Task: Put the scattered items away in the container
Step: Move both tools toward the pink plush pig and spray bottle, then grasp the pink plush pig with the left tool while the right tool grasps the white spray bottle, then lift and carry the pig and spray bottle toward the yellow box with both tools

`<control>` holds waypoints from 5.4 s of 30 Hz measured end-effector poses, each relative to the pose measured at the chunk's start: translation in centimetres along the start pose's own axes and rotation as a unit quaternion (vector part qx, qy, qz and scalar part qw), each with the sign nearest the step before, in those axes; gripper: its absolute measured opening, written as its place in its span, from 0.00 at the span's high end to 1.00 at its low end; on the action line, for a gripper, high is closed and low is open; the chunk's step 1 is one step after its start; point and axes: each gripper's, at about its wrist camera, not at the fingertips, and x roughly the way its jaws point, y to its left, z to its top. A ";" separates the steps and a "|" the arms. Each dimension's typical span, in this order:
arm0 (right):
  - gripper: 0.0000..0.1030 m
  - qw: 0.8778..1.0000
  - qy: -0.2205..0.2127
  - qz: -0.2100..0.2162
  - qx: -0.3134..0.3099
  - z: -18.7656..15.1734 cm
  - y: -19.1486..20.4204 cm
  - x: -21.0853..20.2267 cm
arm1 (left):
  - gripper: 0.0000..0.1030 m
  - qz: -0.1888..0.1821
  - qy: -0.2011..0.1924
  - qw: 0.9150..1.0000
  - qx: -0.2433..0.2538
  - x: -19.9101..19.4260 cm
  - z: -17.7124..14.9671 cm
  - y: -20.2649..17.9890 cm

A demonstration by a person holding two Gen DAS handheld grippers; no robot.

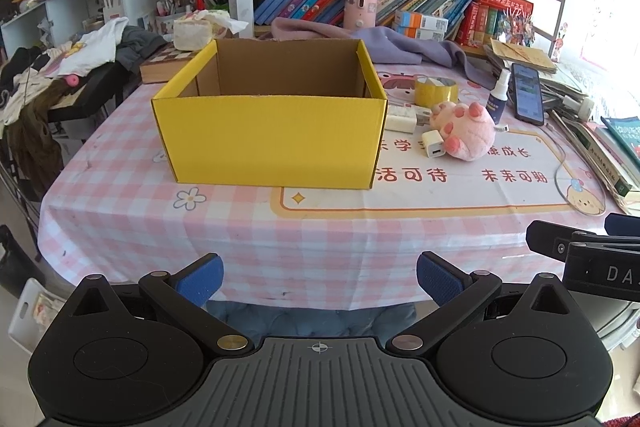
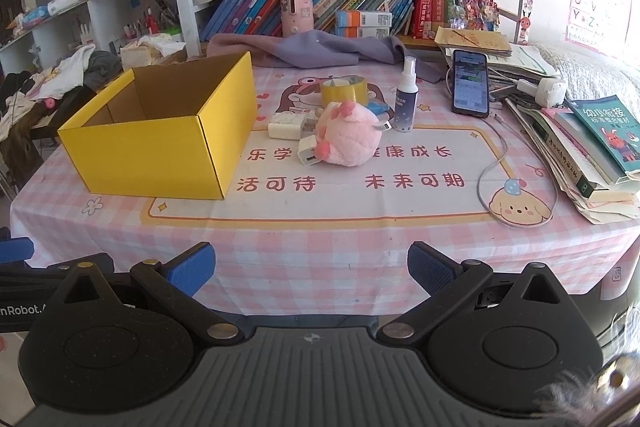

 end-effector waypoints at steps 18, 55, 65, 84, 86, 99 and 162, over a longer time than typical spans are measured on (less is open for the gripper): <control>0.00 1.000 0.002 0.009 -0.006 1.0 -0.5 0.6 | 0.00 -0.015 -0.001 1.000 0.016 0.8 1.0 -1.1; 0.14 0.999 0.027 -0.015 0.017 4.7 -9.6 6.3 | 0.04 -0.110 -0.011 0.990 0.088 7.0 4.9 -10.9; 0.23 0.999 0.033 -0.008 -0.006 8.2 -13.7 9.6 | 0.04 -0.103 0.001 0.992 0.075 10.7 7.9 -14.9; 0.26 0.993 0.046 0.062 -0.085 14.3 -18.6 19.2 | 0.04 -0.015 0.002 0.998 0.061 17.3 11.5 -19.9; 0.26 0.992 0.047 0.068 -0.097 14.7 -18.5 20.4 | 0.04 -0.004 -0.002 0.998 0.069 18.0 11.8 -20.3; 0.29 0.982 0.062 0.092 -0.153 17.2 -17.3 27.4 | 0.08 0.021 -0.003 0.992 0.126 21.8 12.2 -23.0; 0.70 0.993 0.040 0.080 -0.072 11.3 -14.8 13.8 | 0.40 -0.107 -0.056 0.985 0.123 11.2 8.9 -18.2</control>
